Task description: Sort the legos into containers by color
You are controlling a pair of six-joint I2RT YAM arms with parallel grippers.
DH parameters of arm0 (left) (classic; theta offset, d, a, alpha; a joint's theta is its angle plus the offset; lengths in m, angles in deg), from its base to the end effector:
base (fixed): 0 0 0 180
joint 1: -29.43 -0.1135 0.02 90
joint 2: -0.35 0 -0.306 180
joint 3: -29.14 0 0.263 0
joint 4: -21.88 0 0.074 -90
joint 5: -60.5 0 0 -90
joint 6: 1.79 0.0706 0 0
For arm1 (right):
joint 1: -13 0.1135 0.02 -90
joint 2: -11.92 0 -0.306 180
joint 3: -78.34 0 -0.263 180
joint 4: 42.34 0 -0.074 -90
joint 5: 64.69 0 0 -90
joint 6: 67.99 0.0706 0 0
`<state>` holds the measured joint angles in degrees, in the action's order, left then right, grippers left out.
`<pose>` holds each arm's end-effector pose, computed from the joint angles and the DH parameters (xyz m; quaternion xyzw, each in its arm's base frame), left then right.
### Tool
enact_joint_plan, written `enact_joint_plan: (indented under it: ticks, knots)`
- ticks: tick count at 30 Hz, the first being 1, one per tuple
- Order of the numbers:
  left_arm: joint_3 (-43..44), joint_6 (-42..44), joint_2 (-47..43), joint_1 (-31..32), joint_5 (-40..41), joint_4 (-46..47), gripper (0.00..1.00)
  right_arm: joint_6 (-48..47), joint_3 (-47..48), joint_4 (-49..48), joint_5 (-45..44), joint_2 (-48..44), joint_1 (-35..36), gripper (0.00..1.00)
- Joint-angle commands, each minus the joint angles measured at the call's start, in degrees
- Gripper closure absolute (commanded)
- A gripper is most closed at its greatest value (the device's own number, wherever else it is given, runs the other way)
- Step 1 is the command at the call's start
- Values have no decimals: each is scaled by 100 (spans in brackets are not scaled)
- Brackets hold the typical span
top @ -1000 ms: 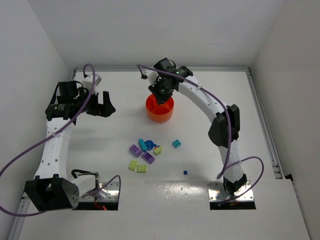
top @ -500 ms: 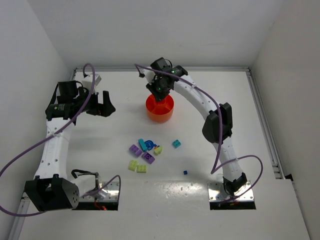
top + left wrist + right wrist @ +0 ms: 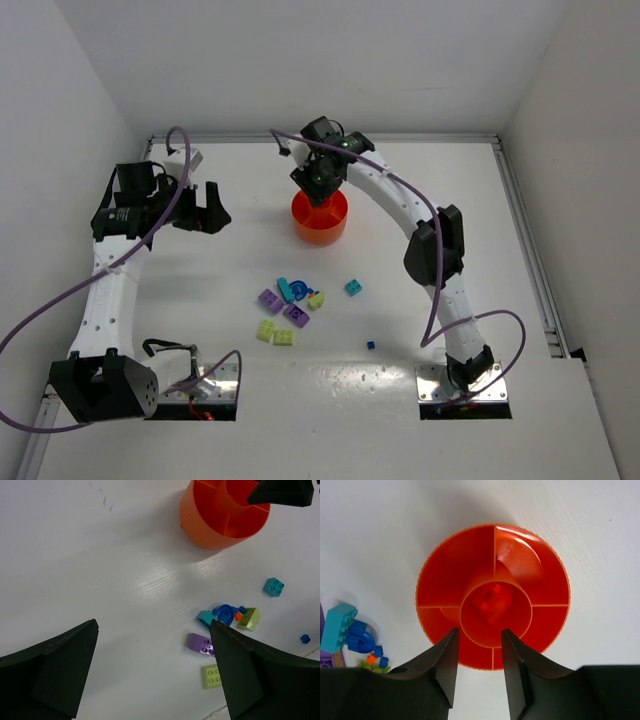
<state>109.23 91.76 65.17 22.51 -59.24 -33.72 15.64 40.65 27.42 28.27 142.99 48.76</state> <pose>0.2491 -0.0050 0.3721 0.0819 0.8799 -0.1949 0.4255 0.4478 0.3270 0.2722 -0.3524 0.8954 0.0928 0.2560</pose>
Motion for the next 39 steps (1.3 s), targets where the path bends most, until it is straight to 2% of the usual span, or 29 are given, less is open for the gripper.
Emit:
enact_joint_plan:
  ticks: [1, 3, 4, 6, 7, 8, 10, 12, 17, 22, 26, 32, 39]
  knots:
    - [8, -92, -135, -73, 2, 172, 0, 75, -340, -85, -103, -703, -9, 61]
    - [8, -92, -206, -73, 55, 172, 0, 75, -886, -252, -103, -1230, -61, 62]
    - [-44, -39, -267, -73, 56, 172, 0, 75, -1776, -409, -103, -1929, -61, 62]
    - [-45, -39, -321, -73, 56, 172, 0, -179, -2834, -1065, -155, -2766, -61, 62]
    - [-106, -39, -321, -73, 56, 172, 0, -433, -3936, -1331, -156, -3179, -61, 62]
    - [-159, -39, -321, -73, -23, 172, 0, -618, -4434, -1507, -42, -3932, -61, 59]
    - [-211, 14, -373, -73, -110, 172, 0, -1083, -5549, -1703, 126, -4430, -61, 59]
    - [-273, 14, -373, -125, -111, 172, 0, -1147, -6115, -1580, 361, -4616, -61, 59]
    - [-379, -100, -373, -126, 19, 172, 0, -455, -6644, -1509, 687, -4616, -61, 60]
    - [-493, -162, -444, -126, 231, 172, 0, 302, -7207, -2176, 688, -4757, 27, 57]
    - [-651, -110, -663, -126, 459, 225, 0, 628, -7261, -2439, 478, -4476, 27, 56]
    - [-774, -109, -663, -126, 513, 225, 0, 1015, -7077, -2564, 328, -4003, 27, 45]
    - [-774, -215, -663, -126, 618, 277, 0, 1191, -6971, -2625, 275, -3483, 79, 45]
